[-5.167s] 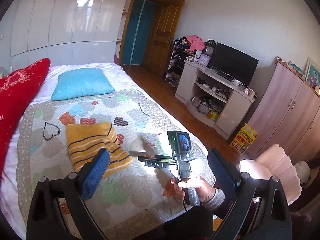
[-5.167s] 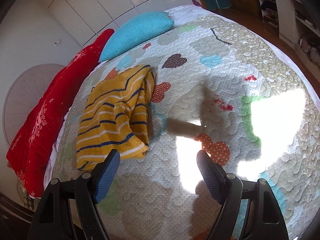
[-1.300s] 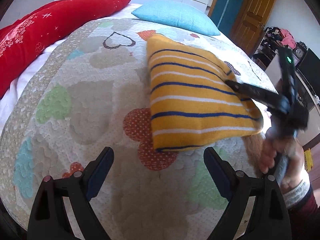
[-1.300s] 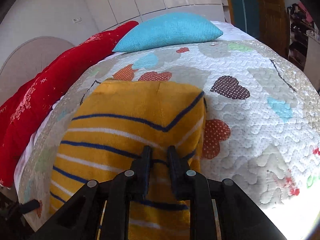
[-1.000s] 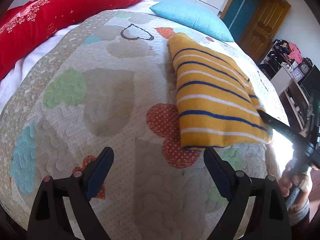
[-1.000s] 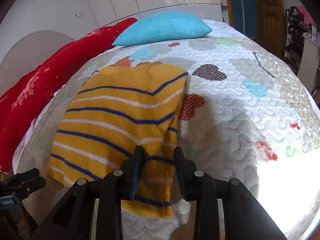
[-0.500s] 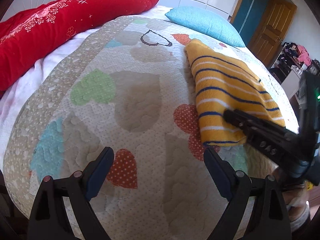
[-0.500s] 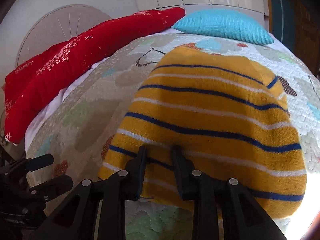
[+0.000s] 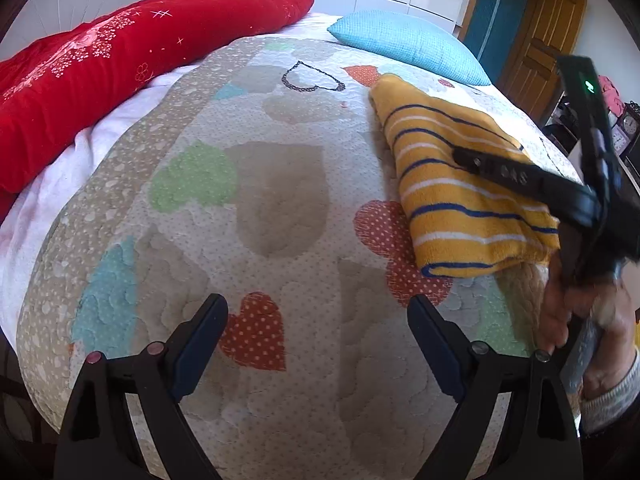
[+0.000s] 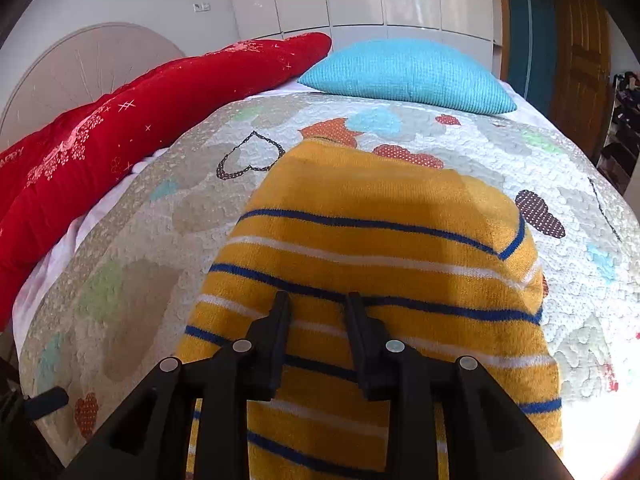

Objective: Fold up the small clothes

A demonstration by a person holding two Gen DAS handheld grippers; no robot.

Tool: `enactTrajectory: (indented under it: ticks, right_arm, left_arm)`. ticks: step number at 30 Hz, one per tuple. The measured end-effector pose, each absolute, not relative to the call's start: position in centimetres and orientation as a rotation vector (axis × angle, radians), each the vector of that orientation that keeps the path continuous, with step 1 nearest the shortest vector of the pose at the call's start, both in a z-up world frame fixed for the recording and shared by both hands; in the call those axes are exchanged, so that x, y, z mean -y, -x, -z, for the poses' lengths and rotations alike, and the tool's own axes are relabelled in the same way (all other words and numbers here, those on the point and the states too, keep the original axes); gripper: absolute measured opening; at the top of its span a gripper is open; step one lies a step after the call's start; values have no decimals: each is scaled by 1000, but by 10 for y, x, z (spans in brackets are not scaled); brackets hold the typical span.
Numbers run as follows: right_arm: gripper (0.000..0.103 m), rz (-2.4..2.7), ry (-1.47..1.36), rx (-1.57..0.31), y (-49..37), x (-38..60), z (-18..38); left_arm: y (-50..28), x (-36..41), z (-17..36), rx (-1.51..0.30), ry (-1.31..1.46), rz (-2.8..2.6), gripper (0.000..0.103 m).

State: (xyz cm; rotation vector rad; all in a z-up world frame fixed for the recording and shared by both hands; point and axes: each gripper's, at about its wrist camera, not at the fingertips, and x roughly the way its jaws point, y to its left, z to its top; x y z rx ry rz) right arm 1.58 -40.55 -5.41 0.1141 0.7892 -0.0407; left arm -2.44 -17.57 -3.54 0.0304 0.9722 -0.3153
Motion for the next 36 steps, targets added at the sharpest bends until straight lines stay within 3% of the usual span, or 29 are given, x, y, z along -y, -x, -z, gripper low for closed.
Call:
enactTrajectory:
  ticks: [12, 15, 30, 36]
  right_arm:
    - [38, 31, -45, -786, 74, 409, 71]
    - [45, 30, -46, -804, 90, 409, 73]
    - [58, 205, -233, -807, 153, 481, 90]
    - [76, 222, -229, -787, 151, 472, 94]
  left_arm:
    - [30, 184, 35, -970, -66, 322, 91]
    - [32, 187, 35, -971, -72, 326, 91]
    - [34, 207, 63, -1023, -181, 301, 95]
    - [32, 205, 69, -1029, -176, 283, 102]
